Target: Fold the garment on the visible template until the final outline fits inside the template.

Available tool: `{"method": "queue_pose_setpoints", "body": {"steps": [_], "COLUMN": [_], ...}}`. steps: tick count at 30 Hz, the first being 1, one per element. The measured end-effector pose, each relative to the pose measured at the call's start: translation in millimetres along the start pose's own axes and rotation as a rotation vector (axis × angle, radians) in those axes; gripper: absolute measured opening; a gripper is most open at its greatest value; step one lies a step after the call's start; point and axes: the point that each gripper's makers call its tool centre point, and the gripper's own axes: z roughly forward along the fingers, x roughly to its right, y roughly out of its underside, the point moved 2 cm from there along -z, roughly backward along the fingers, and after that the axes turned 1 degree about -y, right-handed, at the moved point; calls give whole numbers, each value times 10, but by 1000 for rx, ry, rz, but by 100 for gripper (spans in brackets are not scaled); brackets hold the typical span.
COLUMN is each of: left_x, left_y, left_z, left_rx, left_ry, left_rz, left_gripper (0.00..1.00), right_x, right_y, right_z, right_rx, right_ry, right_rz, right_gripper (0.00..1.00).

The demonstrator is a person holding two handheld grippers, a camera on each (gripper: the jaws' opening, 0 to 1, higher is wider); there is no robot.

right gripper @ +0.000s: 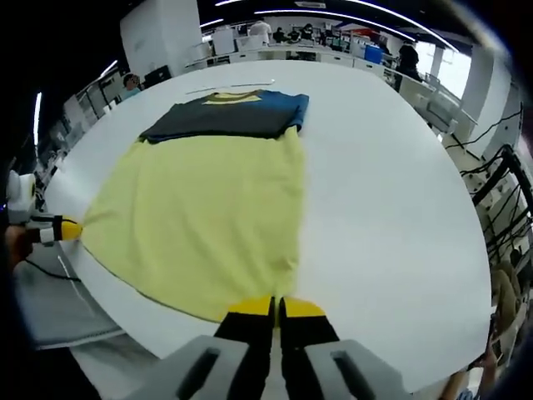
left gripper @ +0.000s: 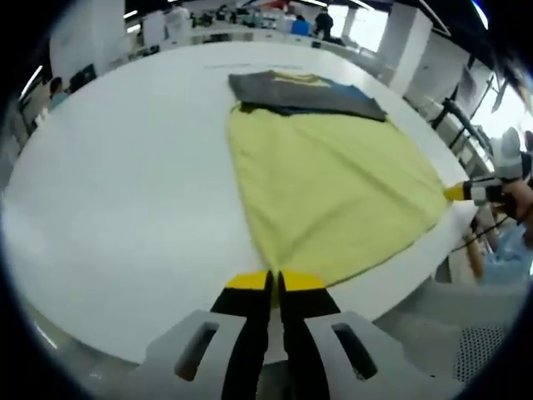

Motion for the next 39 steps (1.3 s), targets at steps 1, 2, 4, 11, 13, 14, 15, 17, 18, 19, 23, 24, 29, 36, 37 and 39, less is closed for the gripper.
{"method": "queue_pose_setpoints", "body": {"steps": [1,2,4,11,13,14,15,17,18,19,23,24,29,36,37,39], "left_x": [2,-2,-33,-84,-98,-98,-105,-115,-113,-120,-146,-148,-141,-153,-160,-168], "left_y": [-6,-5,10,141,174,191,204,241,261,297,398,413,475,551,557,553], "left_z": [-35,-58,-91,-188,-225,-254,-261,-293,-303,-319,-357,-365,-419,-451,-454,-478], "left_rx": [2,3,4,-31,-38,-41,-47,-57,-64,-80,-108,-111,-132,-179,-184,-187], "left_ry": [5,8,10,23,26,28,33,42,45,52,54,53,56,51,51,54], "left_rz": [0,-1,0,5,28,33,40,40,45,37,22,22,29,37,34,20], "left_gripper": [0,0,0,0,0,0,0,0,0,0,0,0,0,0,0,0], "right_x": [-12,-32,-70,-181,-245,-272,-297,-289,-307,-342,-366,-392,-415,-474,-487,-496], "right_y": [-3,9,40,136,168,185,207,230,246,278,375,402,425,496,510,479], "right_z": [-12,-22,-27,-89,-120,-138,-155,-144,-153,-182,-186,-186,-203,-236,-240,-271], "right_rx": [2,3,0,-12,-15,-16,-16,-20,-20,-20,-18,-20,-35,-74,-83,-88], "right_ry": [-5,-11,-28,-65,-76,-80,-83,-85,-88,-85,-80,-84,-89,-106,-108,-109], "right_rz": [-1,-1,4,31,32,35,39,45,47,62,98,97,81,82,90,84], "right_gripper": [0,0,0,0,0,0,0,0,0,0,0,0,0,0,0,0]}}
